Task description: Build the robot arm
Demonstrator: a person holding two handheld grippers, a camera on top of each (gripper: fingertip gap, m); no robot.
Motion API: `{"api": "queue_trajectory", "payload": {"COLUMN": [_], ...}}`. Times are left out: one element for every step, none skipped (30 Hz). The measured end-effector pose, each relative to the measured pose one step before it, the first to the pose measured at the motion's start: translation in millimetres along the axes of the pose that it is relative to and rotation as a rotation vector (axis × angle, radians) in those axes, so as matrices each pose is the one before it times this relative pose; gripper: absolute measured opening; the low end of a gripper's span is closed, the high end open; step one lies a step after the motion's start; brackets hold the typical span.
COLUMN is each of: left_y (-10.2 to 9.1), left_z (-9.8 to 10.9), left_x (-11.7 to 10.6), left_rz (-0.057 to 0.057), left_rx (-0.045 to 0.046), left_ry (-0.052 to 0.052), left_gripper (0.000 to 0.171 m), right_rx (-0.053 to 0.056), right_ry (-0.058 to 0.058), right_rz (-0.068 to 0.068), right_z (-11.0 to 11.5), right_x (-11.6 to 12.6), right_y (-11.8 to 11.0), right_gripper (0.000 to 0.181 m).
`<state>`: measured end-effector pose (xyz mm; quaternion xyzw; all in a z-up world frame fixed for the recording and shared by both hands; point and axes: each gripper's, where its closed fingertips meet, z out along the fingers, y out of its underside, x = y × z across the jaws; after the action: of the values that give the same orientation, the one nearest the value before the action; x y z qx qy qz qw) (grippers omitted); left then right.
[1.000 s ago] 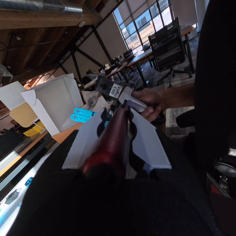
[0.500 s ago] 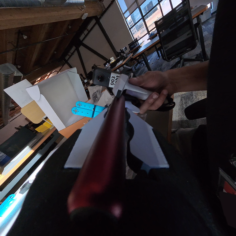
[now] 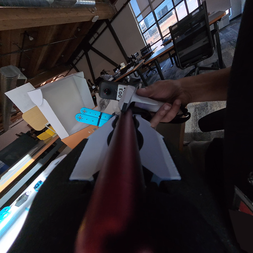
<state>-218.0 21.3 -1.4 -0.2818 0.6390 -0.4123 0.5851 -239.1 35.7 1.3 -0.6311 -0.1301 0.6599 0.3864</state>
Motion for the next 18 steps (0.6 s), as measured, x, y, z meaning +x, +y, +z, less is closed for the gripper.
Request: {"api": "queue_trajectory", "payload": {"left_y": [1.34,1.86,1.5,2.08,3.19,3.76,3.79,2.95,1.98,1.15,0.19,0.7,0.96,-0.56,-2.2,-2.62,-2.54,-1.79], "left_z": [-0.43,-0.65,-1.16,-1.06,-0.85,-0.74,-0.87,-0.71,-0.44,-0.04,0.38,1.01,1.58,1.64,1.56,1.58,1.64,1.67], "left_x": [-0.46,-1.3,-1.49,-1.14,-1.95,-1.68,-0.68,-1.19,-1.26,0.1,0.3,0.33,1.92,1.45,0.34,2.23,3.59,2.87], "left_rz": [-0.0232,-0.0212,-0.0273,-0.0392,-0.0452,-0.0428,-0.0342,-0.0227,-0.0175,-0.0162,-0.0109,-0.0077,-0.0058,0.0024,0.0119,0.0163,0.0249,0.0322], "left_rx": [-0.00253,-0.00223,0.00323,0.00245,-0.00181,-0.00058,-0.00175,0.00033,0.00176,0.00327,0.00575,0.0012,-0.0031,0.00417,0.01336,0.01339,0.01215,0.00583], "left_ry": [-0.0001,-0.0061,-0.0084,-0.0067,-0.0123,-0.0114,-0.005,-0.0107,-0.0138,-0.0054,-0.0073,-0.0081,0.0011,-0.0065,-0.0186,-0.0053,0.0044,-0.0009], "left_gripper": [0.021,0.021,0.021,0.021,0.021,0.02,0.02,0.021,0.021,0.021,0.021,0.021,0.021,0.021,0.021,0.021,0.021,0.021], "right_rx": [0.0048,0.0107,0.011,0.0065,0.0069,0.0115,0.0157,0.0189,0.0182,0.0173,0.013,0.0101,0.0112,0.0038,-0.0292,-0.0524,-0.0279,-0.0071], "right_ry": [0.0283,0.0469,0.0576,0.0618,0.0508,0.0512,0.0615,0.0645,0.0527,0.0312,0.0117,0.0046,0.0014,0.0067,0.0244,-0.0304,-0.111,-0.1228], "right_rz": [-0.0123,-0.0266,-0.0363,-0.0411,-0.0514,-0.0539,-0.0477,-0.0364,-0.0243,-0.0128,-0.0043,-0.0003,-0.006,-0.0118,-0.0015,0.0301,0.0714,0.0872], "right_z": [-1.11,-4.23,-7.4,-9.63,-11.03,-11.72,-12.11,-11.52,-10.26,-8.03,-5.7,-3.15,-0.11,3.46,6.75,9.59,10.15,9.37], "right_x": [2.33,3.92,4.51,4.64,2.7,2.67,5.06,7.16,6.93,4.67,1.93,0.53,-0.94,-1.22,1.57,-5.45,-14.97,-13.76], "right_y": [-0.86,-2.28,-3.08,-2.84,-2.65,-2.92,-2.95,-2.9,-2.04,-1.26,-0.19,0.34,0.23,1.78,7.5,11.41,7.76,3.74], "right_gripper": [0.027,0.028,0.033,0.038,0.035,0.032,0.03,0.028,0.028,0.026,0.027,0.027,0.027,0.028,0.029,0.031,0.039,0.049]}}
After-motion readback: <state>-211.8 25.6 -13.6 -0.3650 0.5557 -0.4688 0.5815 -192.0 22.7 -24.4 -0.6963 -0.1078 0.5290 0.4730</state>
